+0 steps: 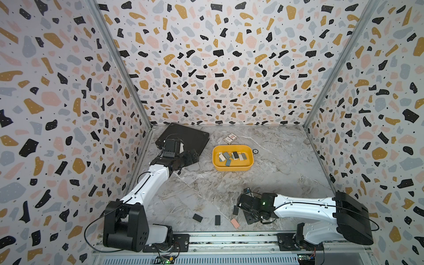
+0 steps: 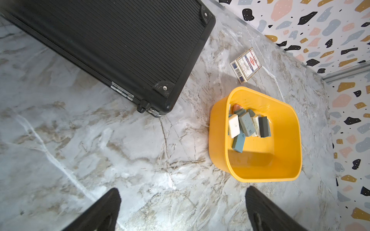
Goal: Put the eraser in the storage box
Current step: Pick up the eraser from the center of the board.
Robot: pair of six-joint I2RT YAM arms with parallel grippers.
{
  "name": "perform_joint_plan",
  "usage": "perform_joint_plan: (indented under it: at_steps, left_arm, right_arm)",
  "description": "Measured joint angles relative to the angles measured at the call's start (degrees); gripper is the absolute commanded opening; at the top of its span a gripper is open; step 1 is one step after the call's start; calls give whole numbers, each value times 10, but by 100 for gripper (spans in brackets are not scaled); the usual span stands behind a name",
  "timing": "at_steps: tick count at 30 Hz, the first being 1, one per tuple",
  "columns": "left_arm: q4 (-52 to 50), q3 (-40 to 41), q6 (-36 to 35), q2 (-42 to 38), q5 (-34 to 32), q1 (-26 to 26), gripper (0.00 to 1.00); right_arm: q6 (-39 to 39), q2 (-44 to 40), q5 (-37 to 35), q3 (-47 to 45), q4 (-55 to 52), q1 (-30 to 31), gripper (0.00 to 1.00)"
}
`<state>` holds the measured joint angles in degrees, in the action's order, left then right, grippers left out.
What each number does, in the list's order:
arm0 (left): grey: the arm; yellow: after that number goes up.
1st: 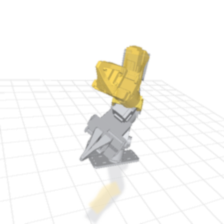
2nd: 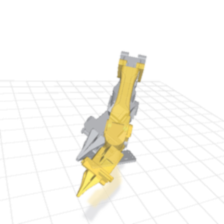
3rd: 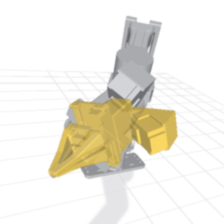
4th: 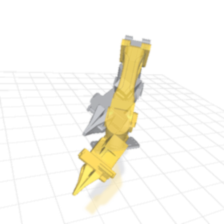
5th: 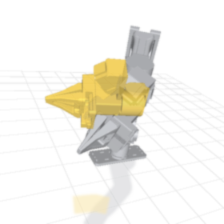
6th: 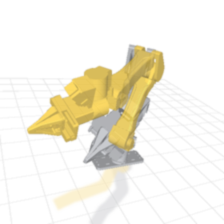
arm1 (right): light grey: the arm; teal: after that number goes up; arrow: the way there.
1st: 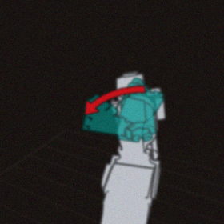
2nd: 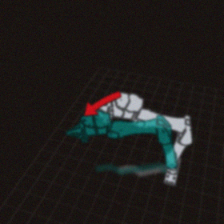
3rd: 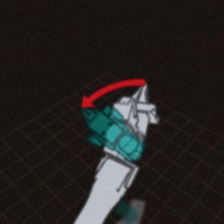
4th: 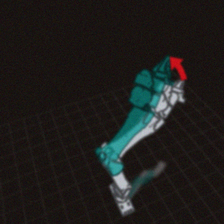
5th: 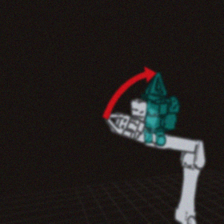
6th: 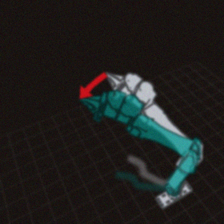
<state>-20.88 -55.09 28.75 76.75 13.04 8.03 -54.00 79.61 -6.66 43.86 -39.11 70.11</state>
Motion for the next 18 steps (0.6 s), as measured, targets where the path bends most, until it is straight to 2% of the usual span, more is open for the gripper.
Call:
perform_joint_plan:
  at_steps: [18]
  left_arm:
    - [2,5,0,-16,0,0,97]
  right_arm:
    - [-5,35,35,-13,21,-19,50]
